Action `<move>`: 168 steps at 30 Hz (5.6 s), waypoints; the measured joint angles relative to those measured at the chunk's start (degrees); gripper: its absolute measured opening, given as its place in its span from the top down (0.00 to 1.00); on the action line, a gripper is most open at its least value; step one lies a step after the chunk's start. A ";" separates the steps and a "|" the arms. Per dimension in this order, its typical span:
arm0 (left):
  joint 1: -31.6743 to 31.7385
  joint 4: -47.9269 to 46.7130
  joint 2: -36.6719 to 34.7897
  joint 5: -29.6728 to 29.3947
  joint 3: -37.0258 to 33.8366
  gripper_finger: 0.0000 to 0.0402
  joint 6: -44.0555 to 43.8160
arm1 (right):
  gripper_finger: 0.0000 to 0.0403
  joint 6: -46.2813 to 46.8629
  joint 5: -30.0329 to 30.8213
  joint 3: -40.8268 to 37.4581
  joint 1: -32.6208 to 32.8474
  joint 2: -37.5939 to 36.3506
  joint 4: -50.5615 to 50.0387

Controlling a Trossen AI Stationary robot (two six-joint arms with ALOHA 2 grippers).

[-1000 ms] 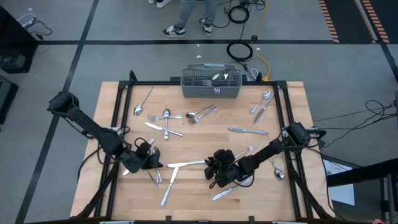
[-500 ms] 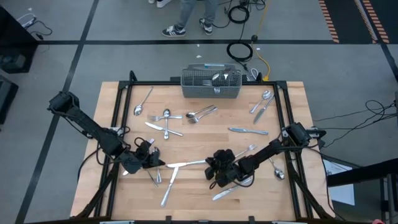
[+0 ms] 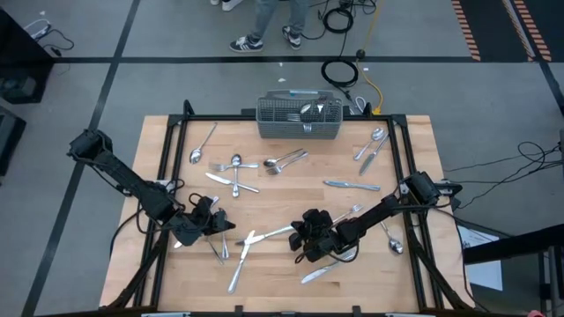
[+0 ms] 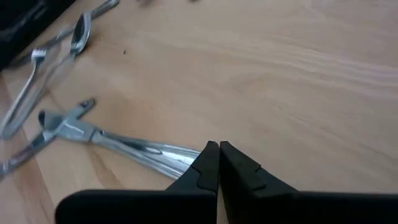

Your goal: Sort silverware

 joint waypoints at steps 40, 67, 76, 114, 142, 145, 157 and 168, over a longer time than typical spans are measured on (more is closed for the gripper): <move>0.00 0.88 -0.02 -14.50 -0.02 0.72 2.03 | 1.00 -36.38 -14.84 18.77 -1.10 -2.57 -7.15; 0.02 -0.12 -0.02 -16.33 -0.02 0.72 4.48 | 1.00 -51.49 -35.72 27.84 -11.24 6.62 -5.20; 0.07 -0.33 0.00 -16.33 -0.07 0.72 4.42 | 1.00 -51.42 -37.42 27.95 -11.43 9.81 -6.39; 0.39 -4.33 0.15 -14.10 -0.04 0.72 4.35 | 1.00 -46.72 -28.10 27.92 -6.59 4.29 -18.94; 5.68 -3.92 5.77 -11.41 -0.04 0.72 2.43 | 1.00 -36.95 -15.24 14.22 -0.93 -4.22 -15.93; 5.70 -2.77 5.68 -11.47 -0.04 0.72 6.25 | 1.00 -35.64 -15.08 8.56 -1.00 -5.75 -3.60; 5.70 -0.19 5.66 -11.28 -0.04 0.72 8.96 | 1.00 -30.73 -11.93 0.55 0.76 -6.69 5.29; 5.70 0.03 5.66 -11.13 -0.04 0.72 8.96 | 1.00 -32.59 -11.49 0.57 0.70 -3.68 10.69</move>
